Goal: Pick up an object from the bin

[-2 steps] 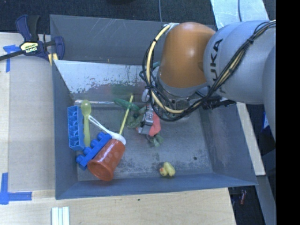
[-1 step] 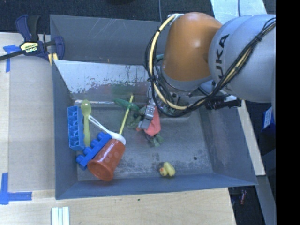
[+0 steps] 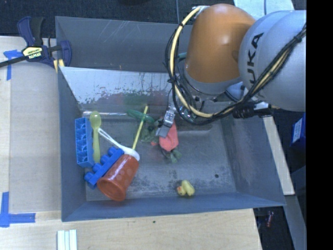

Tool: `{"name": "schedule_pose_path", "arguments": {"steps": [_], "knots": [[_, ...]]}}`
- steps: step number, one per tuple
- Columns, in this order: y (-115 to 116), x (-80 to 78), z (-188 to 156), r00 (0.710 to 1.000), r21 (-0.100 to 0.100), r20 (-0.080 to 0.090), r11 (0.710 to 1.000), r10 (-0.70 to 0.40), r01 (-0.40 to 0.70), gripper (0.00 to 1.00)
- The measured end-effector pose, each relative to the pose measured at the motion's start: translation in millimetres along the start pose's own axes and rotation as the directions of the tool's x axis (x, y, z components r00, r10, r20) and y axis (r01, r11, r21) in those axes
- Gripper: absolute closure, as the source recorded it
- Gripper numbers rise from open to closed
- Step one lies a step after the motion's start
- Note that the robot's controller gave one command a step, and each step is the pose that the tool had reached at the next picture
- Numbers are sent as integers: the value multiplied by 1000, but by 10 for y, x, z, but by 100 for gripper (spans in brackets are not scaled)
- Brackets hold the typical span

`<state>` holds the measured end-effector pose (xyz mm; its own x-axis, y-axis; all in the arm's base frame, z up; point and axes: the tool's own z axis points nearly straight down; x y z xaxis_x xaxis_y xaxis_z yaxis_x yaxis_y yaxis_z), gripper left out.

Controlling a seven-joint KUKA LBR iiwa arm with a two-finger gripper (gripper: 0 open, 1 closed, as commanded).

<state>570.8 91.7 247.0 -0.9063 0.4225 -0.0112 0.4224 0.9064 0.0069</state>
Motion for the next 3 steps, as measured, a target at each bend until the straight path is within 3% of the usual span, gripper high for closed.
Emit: {"name": "schedule_pose_path", "arguments": {"steps": [1, 2, 3], "knots": [[543, 226, 456, 1000, 0, 1, 1000, 19, -19, 0], [476, 557, 372, 997, -1, -2, 997, 74, -74, 0], [722, 833, 898, 999, 0, 2, 999, -37, 37, 0]]}}
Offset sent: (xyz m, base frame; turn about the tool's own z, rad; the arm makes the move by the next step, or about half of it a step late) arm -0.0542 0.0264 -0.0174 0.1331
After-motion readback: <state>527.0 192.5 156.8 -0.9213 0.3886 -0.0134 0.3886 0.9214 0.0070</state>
